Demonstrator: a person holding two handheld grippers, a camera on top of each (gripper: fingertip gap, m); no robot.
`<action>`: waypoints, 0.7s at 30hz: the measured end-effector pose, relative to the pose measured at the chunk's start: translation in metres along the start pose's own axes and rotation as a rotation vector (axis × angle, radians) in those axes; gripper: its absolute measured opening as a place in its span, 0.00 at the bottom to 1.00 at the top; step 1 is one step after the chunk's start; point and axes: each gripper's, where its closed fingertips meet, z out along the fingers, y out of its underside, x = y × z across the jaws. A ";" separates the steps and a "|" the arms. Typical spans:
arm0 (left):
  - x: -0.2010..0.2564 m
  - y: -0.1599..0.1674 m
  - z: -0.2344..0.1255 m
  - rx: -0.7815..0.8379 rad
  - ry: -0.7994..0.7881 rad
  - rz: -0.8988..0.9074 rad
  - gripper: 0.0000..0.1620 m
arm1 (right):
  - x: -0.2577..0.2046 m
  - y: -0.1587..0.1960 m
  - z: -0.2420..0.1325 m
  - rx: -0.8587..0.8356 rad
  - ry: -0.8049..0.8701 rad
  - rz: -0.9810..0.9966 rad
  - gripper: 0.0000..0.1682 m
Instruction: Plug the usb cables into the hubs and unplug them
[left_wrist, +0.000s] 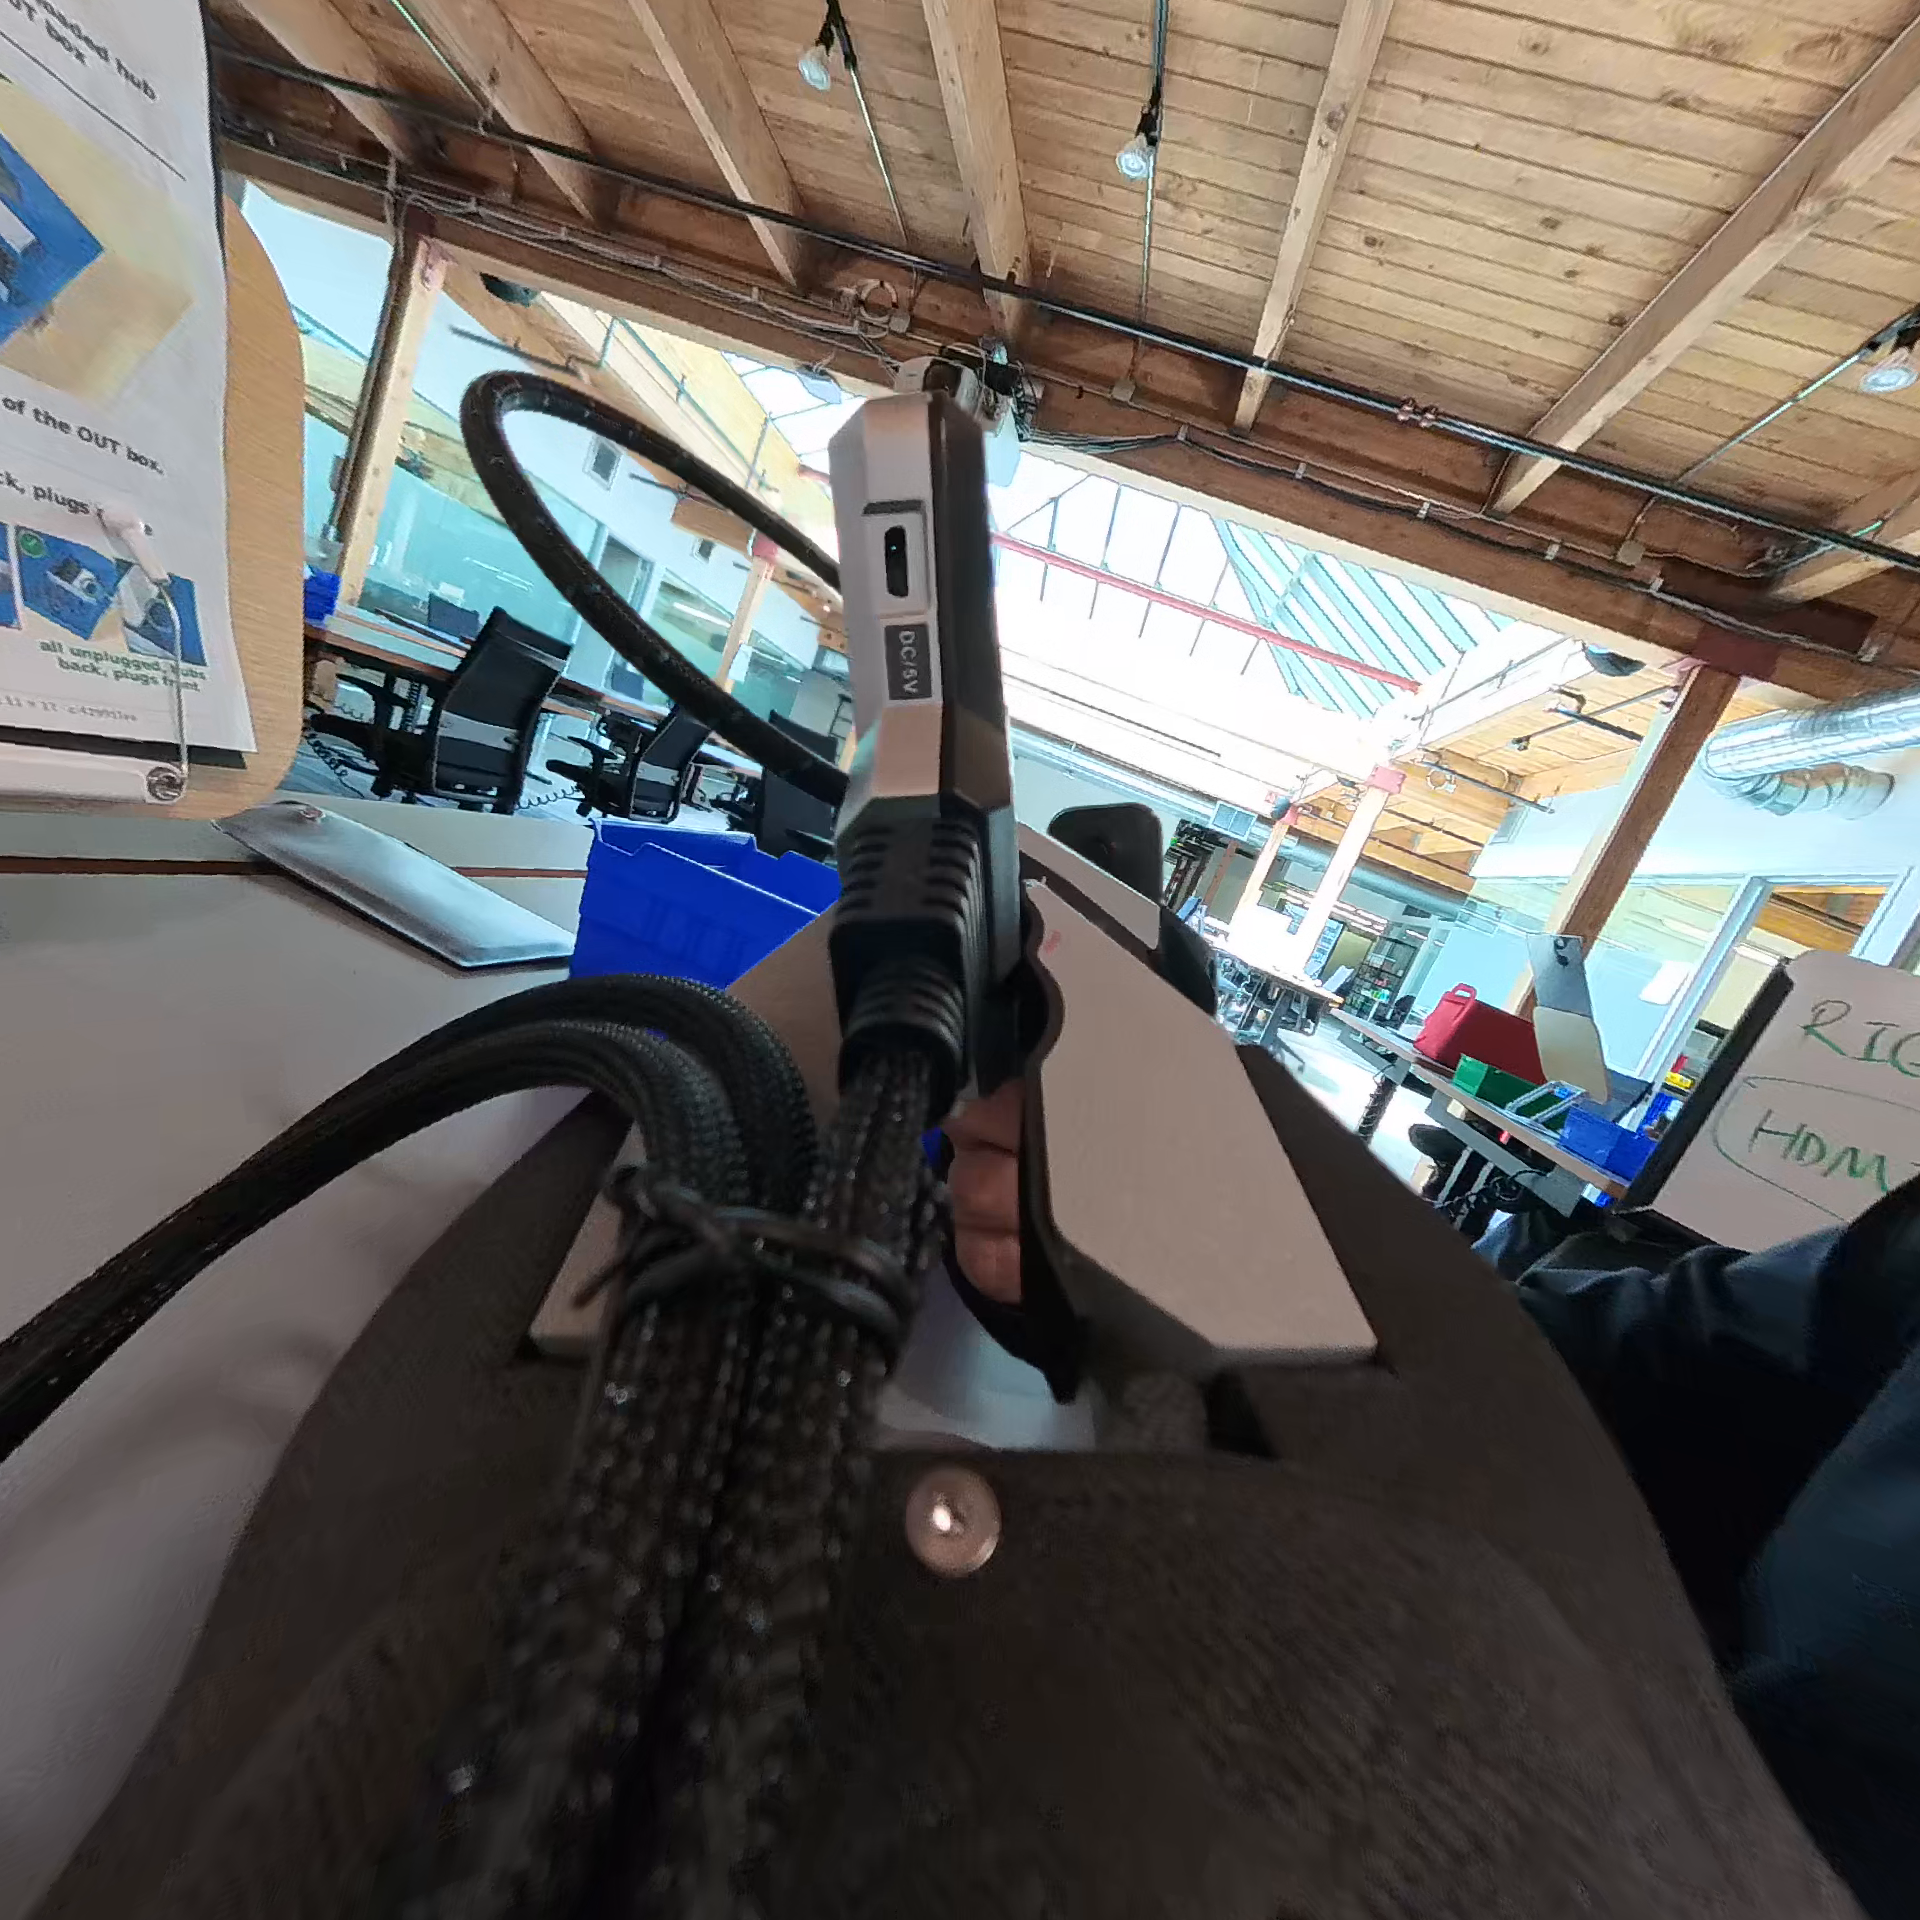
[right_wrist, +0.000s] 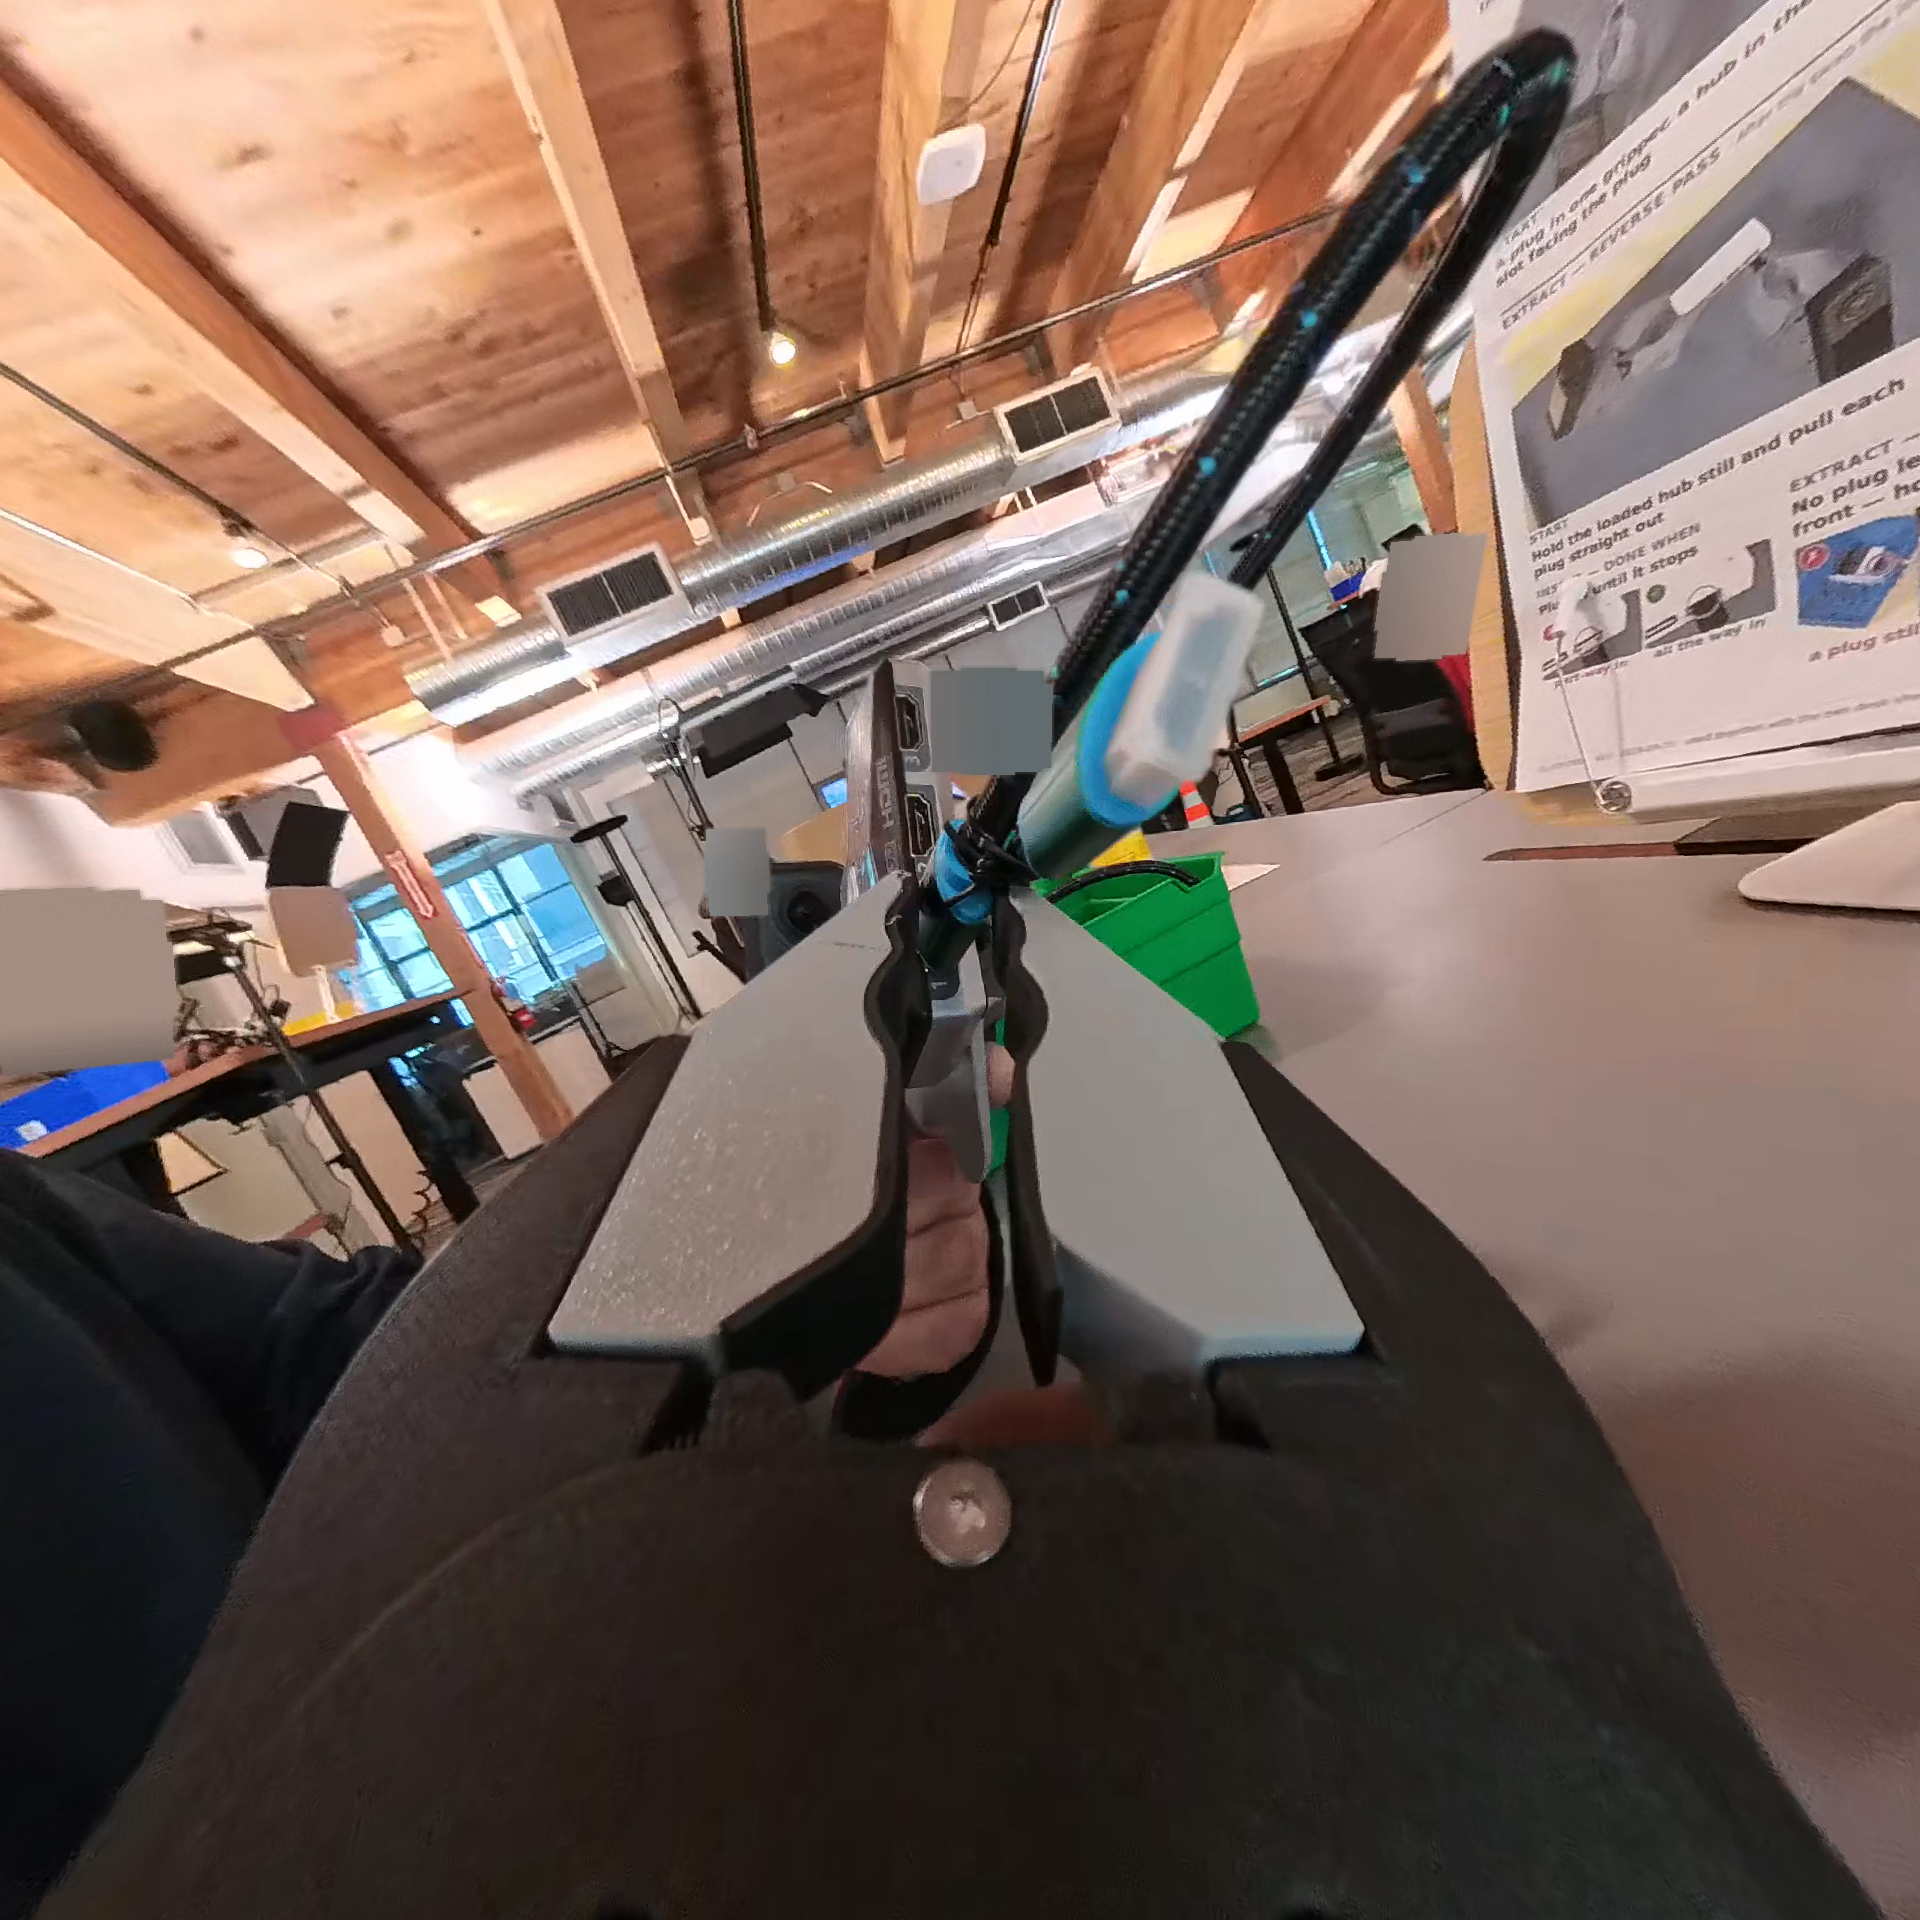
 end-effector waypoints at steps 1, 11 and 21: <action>0.000 0.000 0.000 0.001 0.002 -0.005 0.10 | 0.000 -0.001 0.000 -0.001 0.006 -0.008 0.06; 0.002 -0.006 0.000 0.050 0.002 -0.018 0.12 | -0.004 -0.008 0.004 0.119 0.005 0.099 0.04; -0.004 -0.024 -0.020 0.123 -0.033 -0.029 0.10 | 0.029 -0.088 -0.038 0.462 0.040 0.198 0.04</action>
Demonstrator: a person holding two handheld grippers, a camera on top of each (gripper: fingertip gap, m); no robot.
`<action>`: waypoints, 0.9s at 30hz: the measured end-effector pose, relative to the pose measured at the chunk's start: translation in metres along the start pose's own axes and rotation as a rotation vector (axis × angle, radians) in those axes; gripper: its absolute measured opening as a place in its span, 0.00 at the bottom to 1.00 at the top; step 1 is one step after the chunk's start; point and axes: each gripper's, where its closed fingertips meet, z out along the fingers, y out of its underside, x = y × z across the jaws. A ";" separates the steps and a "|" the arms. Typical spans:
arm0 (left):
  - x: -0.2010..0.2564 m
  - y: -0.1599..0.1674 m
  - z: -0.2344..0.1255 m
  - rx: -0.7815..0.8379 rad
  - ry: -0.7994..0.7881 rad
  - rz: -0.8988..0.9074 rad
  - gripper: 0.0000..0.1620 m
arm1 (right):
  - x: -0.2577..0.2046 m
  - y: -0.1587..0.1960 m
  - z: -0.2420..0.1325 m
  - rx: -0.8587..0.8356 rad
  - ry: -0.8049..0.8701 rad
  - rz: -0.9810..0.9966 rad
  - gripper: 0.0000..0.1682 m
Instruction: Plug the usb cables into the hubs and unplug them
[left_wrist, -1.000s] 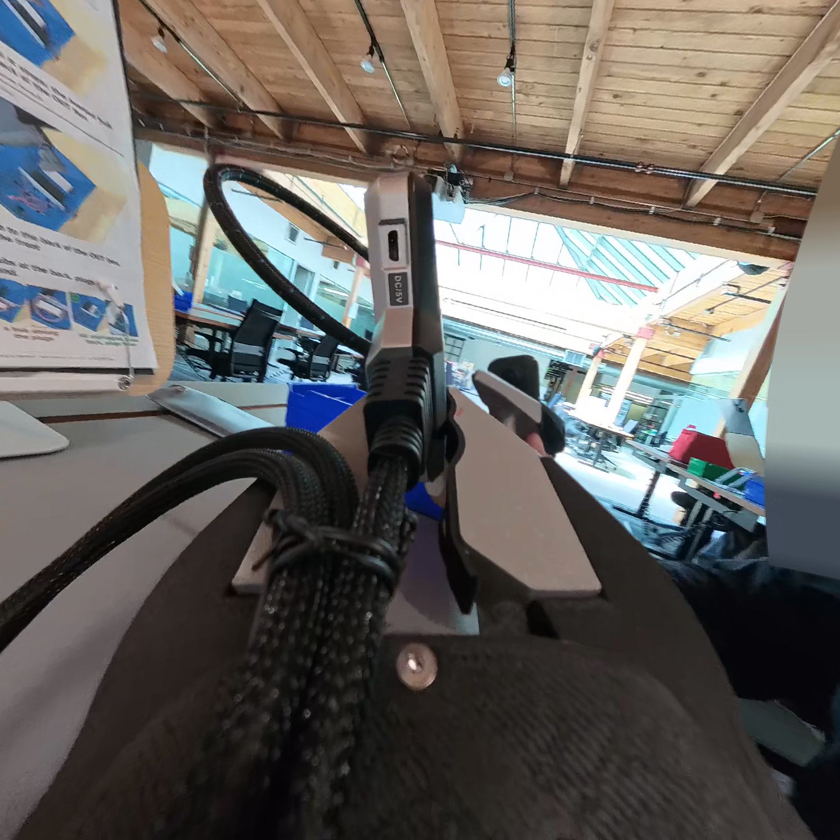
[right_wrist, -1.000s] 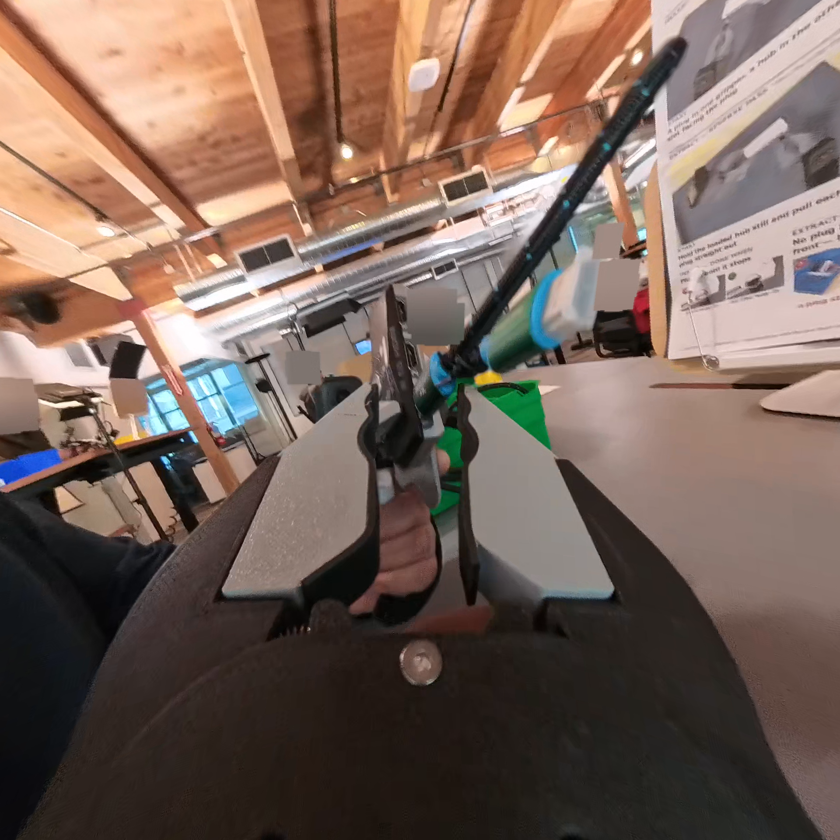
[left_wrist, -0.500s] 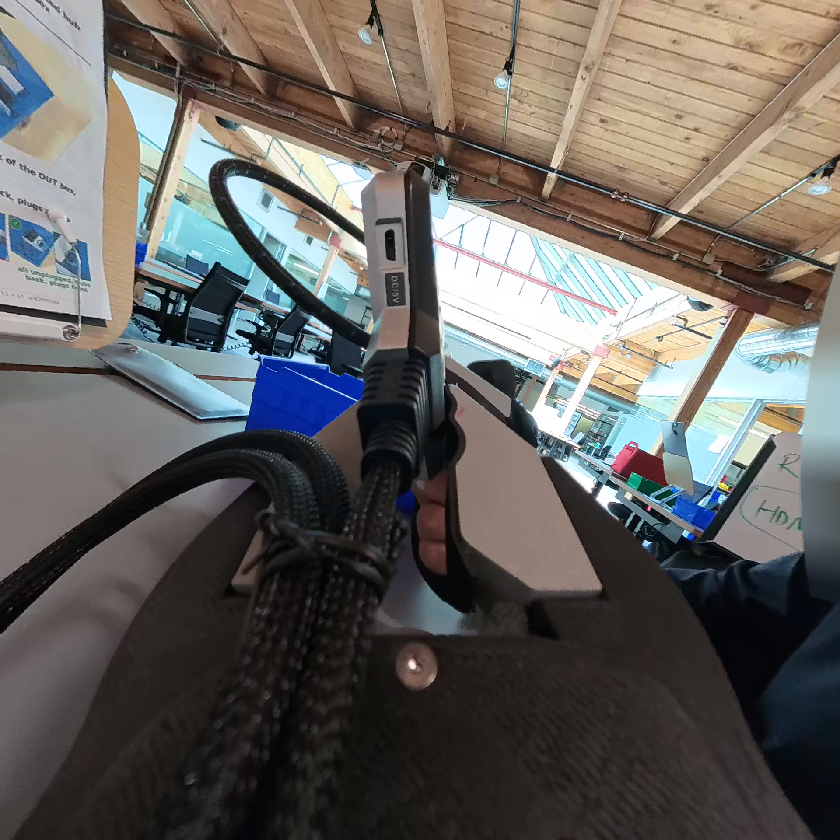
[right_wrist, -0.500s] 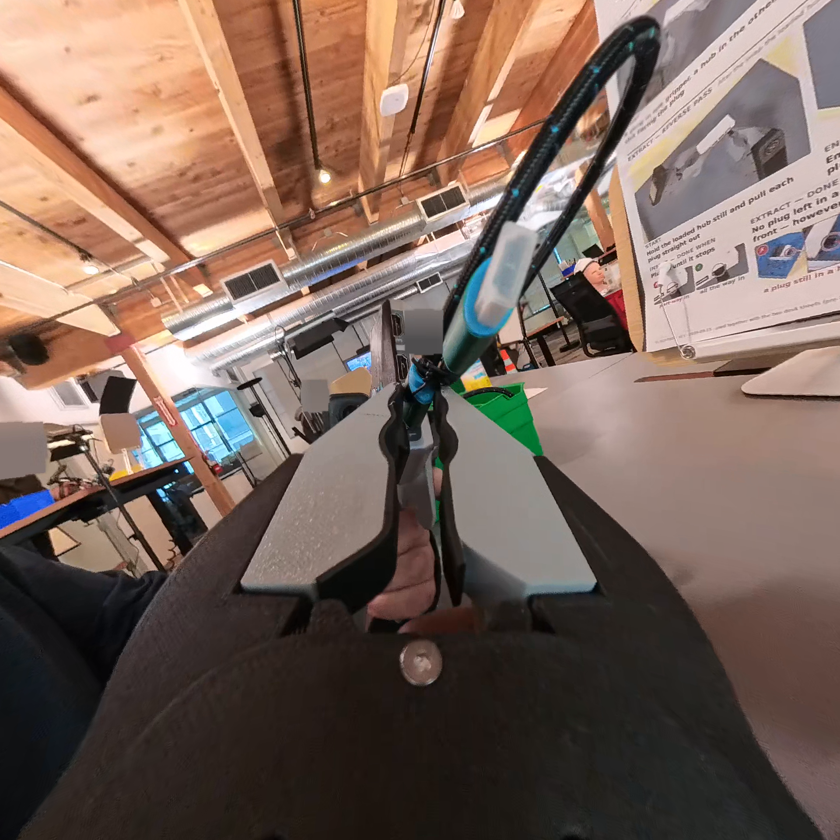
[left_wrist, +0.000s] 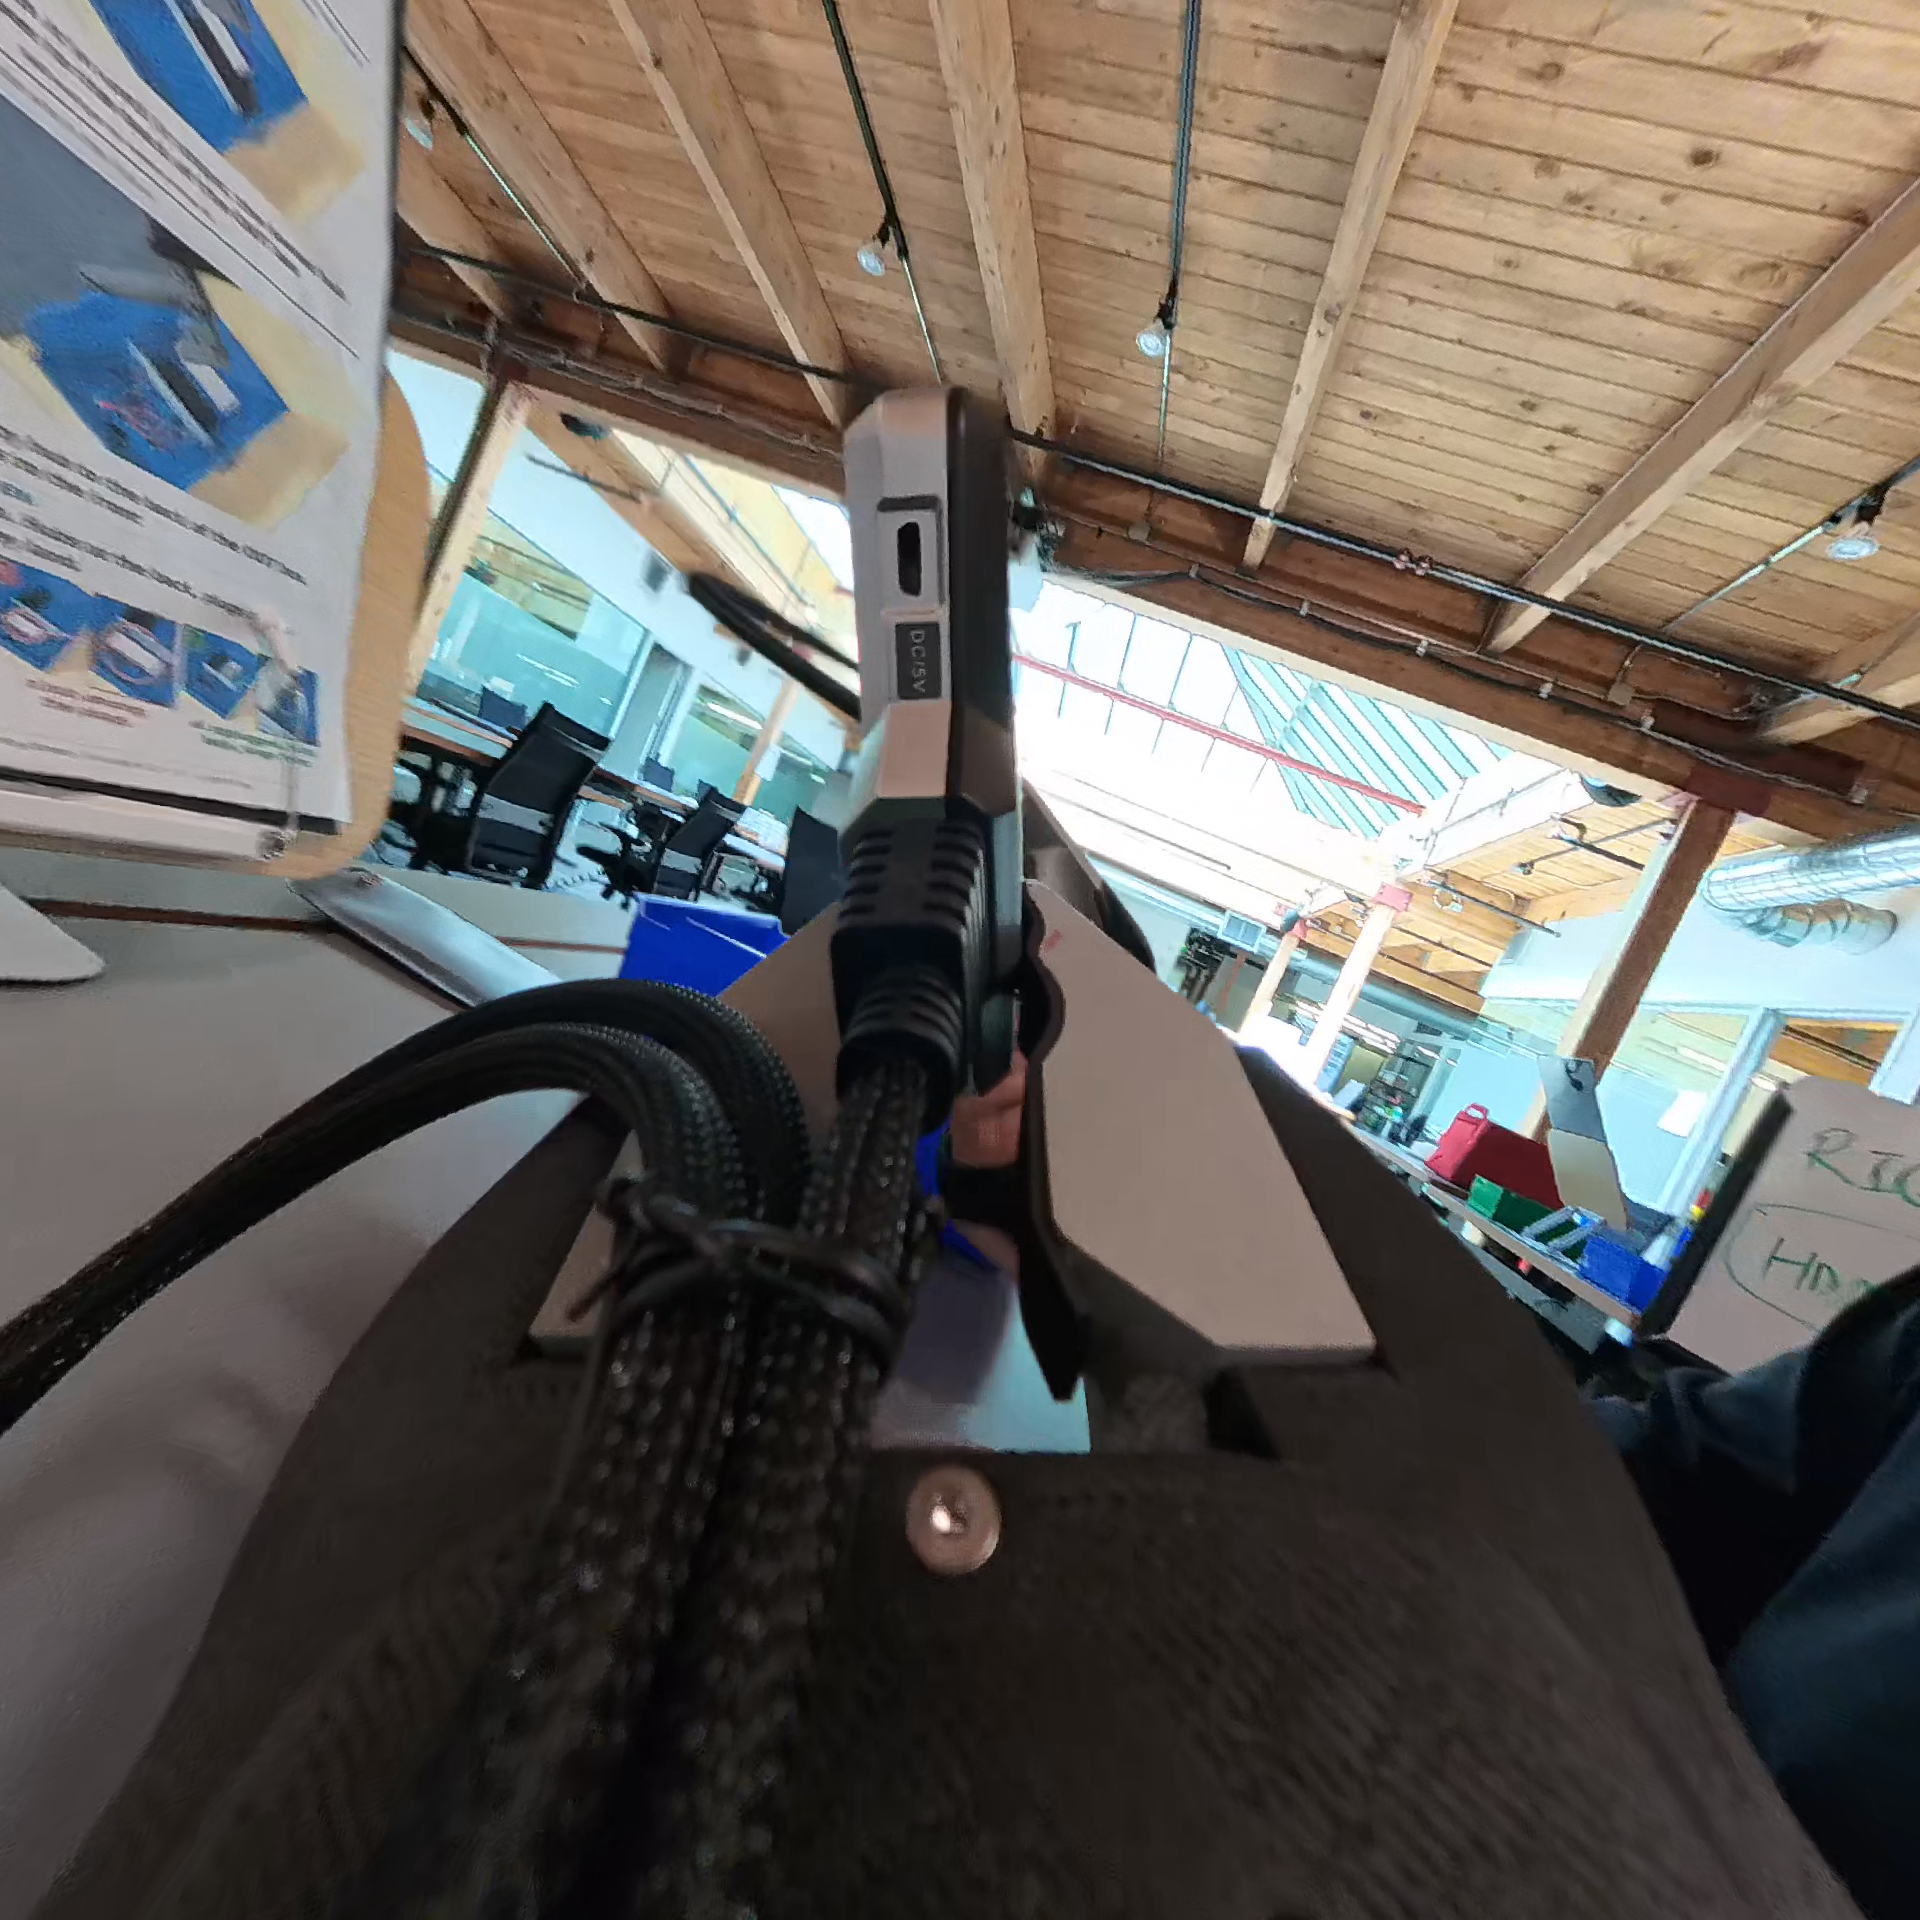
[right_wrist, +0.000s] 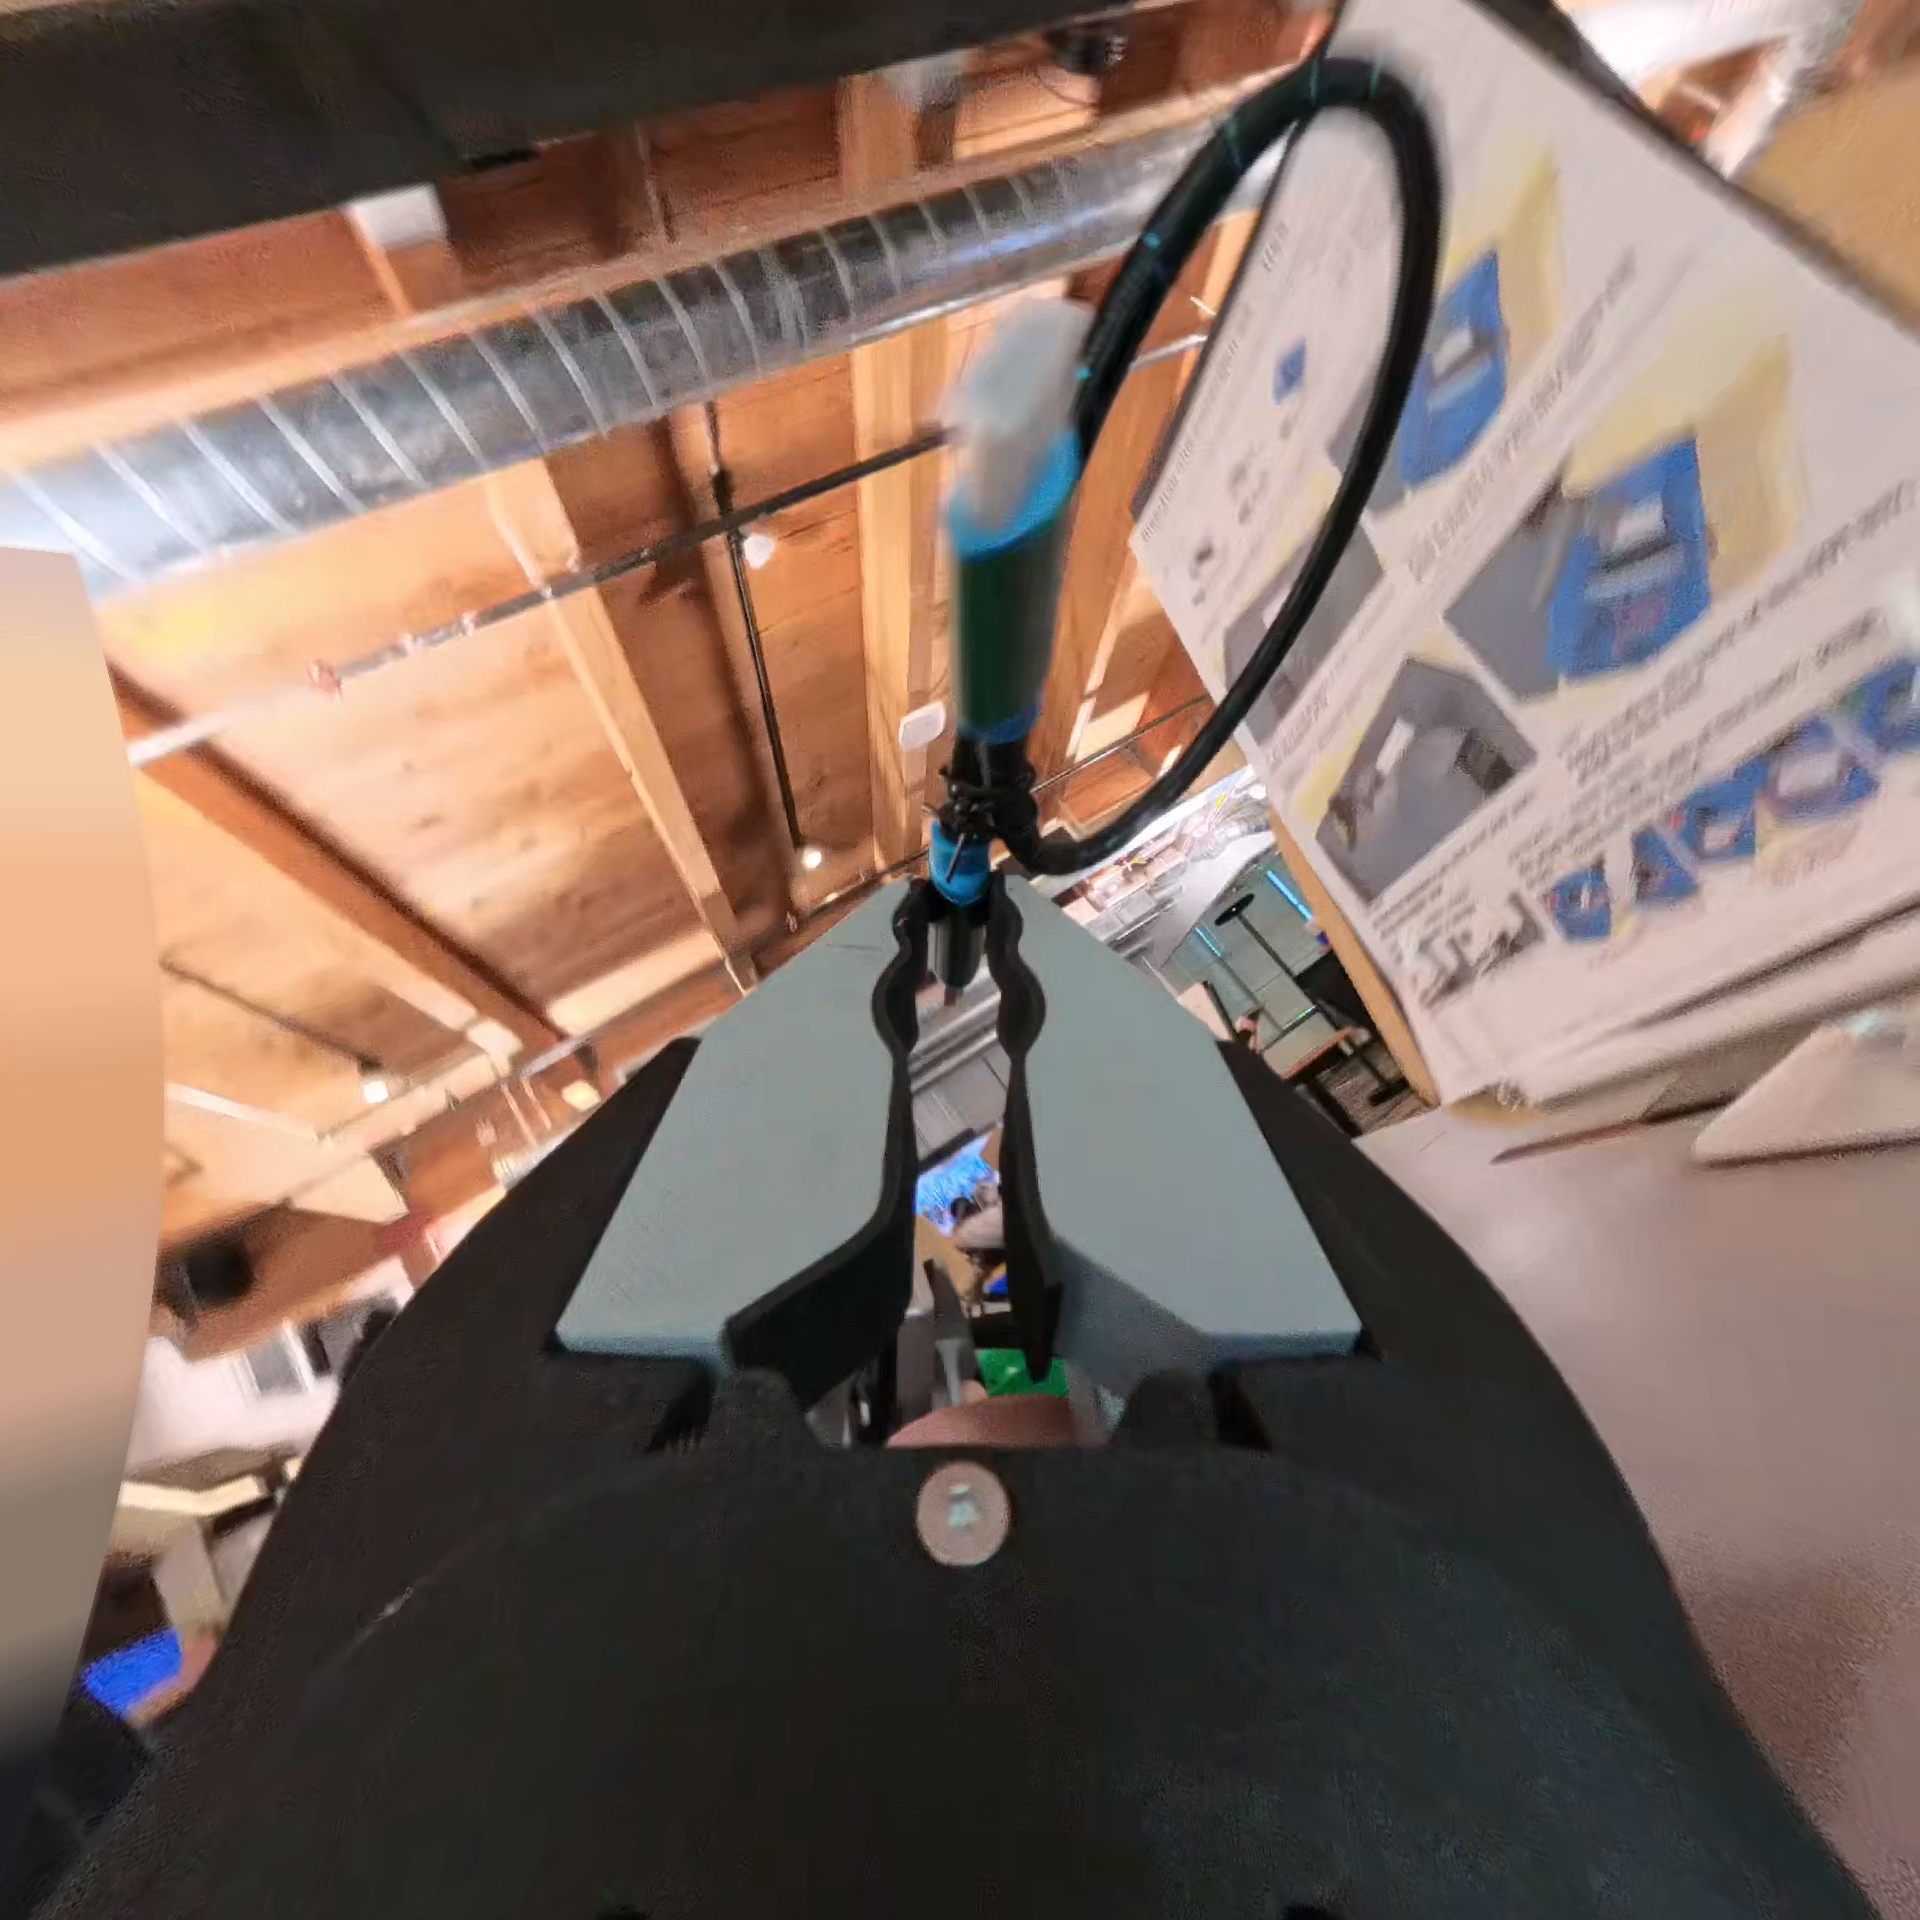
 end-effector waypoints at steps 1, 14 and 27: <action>-0.002 -0.007 -0.003 0.024 -0.002 0.004 0.10 | -0.003 -0.012 -0.002 -0.014 -0.018 -0.049 0.05; -0.005 0.045 0.016 -0.238 -0.004 0.030 0.11 | -0.066 -0.071 -0.026 -0.666 0.265 -0.781 0.05; -0.004 0.079 0.019 -0.399 0.013 -0.011 0.11 | 0.014 -0.105 -0.205 -1.378 0.592 -0.270 0.05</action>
